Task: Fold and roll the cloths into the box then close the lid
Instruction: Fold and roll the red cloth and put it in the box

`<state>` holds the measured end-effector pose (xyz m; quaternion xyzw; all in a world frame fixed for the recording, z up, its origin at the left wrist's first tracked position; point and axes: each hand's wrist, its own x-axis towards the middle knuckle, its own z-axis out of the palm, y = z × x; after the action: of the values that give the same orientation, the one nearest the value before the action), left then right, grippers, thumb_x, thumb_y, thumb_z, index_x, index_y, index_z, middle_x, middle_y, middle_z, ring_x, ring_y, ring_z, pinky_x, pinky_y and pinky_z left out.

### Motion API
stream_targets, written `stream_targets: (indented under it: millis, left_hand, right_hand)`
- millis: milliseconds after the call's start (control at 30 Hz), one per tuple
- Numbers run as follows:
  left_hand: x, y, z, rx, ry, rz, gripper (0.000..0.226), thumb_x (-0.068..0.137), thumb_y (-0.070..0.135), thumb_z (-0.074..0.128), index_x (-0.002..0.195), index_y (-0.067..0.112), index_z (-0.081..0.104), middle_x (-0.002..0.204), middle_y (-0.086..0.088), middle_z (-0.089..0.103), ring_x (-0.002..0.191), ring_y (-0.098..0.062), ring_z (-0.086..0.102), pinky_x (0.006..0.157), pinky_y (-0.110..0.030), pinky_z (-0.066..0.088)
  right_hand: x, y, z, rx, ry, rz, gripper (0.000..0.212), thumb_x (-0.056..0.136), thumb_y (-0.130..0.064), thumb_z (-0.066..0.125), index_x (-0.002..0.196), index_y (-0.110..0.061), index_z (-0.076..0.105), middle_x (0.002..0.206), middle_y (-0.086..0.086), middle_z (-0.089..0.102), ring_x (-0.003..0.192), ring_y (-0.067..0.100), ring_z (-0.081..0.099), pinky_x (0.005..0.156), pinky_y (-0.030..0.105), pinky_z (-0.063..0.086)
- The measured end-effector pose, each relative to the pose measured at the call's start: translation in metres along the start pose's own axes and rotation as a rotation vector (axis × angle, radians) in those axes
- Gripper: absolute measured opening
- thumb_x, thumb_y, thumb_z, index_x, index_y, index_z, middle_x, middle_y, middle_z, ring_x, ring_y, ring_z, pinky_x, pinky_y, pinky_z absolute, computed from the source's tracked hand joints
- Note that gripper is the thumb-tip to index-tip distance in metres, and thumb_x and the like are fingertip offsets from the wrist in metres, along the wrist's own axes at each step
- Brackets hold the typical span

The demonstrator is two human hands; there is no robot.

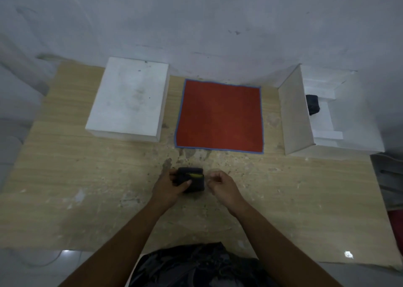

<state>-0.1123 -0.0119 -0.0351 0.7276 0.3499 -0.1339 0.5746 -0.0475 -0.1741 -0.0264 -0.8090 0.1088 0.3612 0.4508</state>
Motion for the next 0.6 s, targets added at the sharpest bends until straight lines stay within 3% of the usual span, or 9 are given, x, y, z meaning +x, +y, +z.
stream_targets:
  millis: [67, 133, 200, 300, 367, 433, 600]
  left_hand:
    - [0.0, -0.005, -0.002, 0.063, 0.057, 0.005, 0.073, 0.081, 0.027, 0.075, 0.141, 0.013, 0.036, 0.11, -0.001, 0.053, 0.097, -0.017, 0.055, 0.078, -0.024, 0.047]
    - [-0.002, -0.007, -0.002, 0.088, 0.12, -0.019, 0.06, 0.08, 0.027, 0.076, 0.129, 0.01, 0.047, 0.109, -0.002, 0.055, 0.096, -0.018, 0.056, 0.079, -0.027, 0.046]
    - [-0.002, -0.009, -0.002, 0.09, 0.168, -0.015, 0.049, 0.079, 0.024, 0.077, 0.118, 0.006, 0.052, 0.105, -0.003, 0.057, 0.092, -0.018, 0.057, 0.073, -0.024, 0.045]
    - [-0.002, -0.009, -0.005, 0.093, 0.157, -0.004, 0.044, 0.082, 0.02, 0.074, 0.116, 0.006, 0.051, 0.105, -0.004, 0.058, 0.088, -0.016, 0.055, 0.06, -0.015, 0.04]
    - [-0.001, -0.009, -0.008, 0.024, 0.089, -0.017, 0.039, 0.085, 0.013, 0.069, 0.117, 0.008, 0.047, 0.103, -0.001, 0.056, 0.094, -0.02, 0.057, 0.062, -0.014, 0.042]
    - [-0.005, -0.009, -0.01, -0.061, 0.03, 0.0, 0.042, 0.086, 0.007, 0.066, 0.122, 0.01, 0.044, 0.099, 0.005, 0.056, 0.1, -0.022, 0.06, 0.067, -0.016, 0.047]
    - [-0.019, 0.004, -0.01, -0.173, -0.047, 0.028, 0.071, 0.084, 0.013, 0.071, 0.141, 0.011, 0.029, 0.118, 0.003, 0.05, 0.1, -0.008, 0.056, 0.079, -0.019, 0.048]
  right_hand:
    - [0.002, -0.001, 0.005, -0.022, -0.051, 0.059, 0.028, 0.089, -0.025, 0.061, 0.115, -0.016, 0.058, 0.111, 0.003, 0.063, 0.102, 0.022, 0.062, 0.091, 0.039, 0.053]
    - [0.002, -0.004, 0.011, -0.034, -0.09, 0.08, 0.038, 0.088, -0.029, 0.064, 0.121, -0.013, 0.056, 0.114, 0.003, 0.061, 0.106, 0.022, 0.061, 0.094, 0.04, 0.052]
    - [0.002, -0.008, 0.017, -0.054, -0.11, 0.053, 0.037, 0.086, -0.031, 0.067, 0.117, -0.012, 0.058, 0.109, 0.003, 0.063, 0.102, 0.021, 0.062, 0.088, 0.036, 0.054]
    - [0.0, -0.014, 0.025, 0.008, -0.178, 0.009, 0.035, 0.083, -0.025, 0.072, 0.114, -0.01, 0.064, 0.1, 0.002, 0.065, 0.094, 0.018, 0.063, 0.068, 0.021, 0.049]
    - [0.002, -0.017, 0.03, 0.029, -0.208, 0.011, 0.043, 0.079, -0.024, 0.076, 0.118, -0.011, 0.062, 0.105, 0.002, 0.065, 0.1, 0.019, 0.062, 0.076, 0.024, 0.051]
    - [0.001, -0.019, 0.033, 0.059, -0.206, 0.025, 0.048, 0.078, -0.024, 0.077, 0.12, -0.013, 0.056, 0.112, 0.001, 0.061, 0.106, 0.019, 0.06, 0.087, 0.031, 0.052]
    - [-0.005, -0.022, 0.012, 0.19, -0.204, -0.085, 0.027, 0.079, -0.017, 0.072, 0.102, -0.024, 0.059, 0.109, 0.002, 0.062, 0.101, 0.018, 0.063, 0.09, 0.037, 0.055]
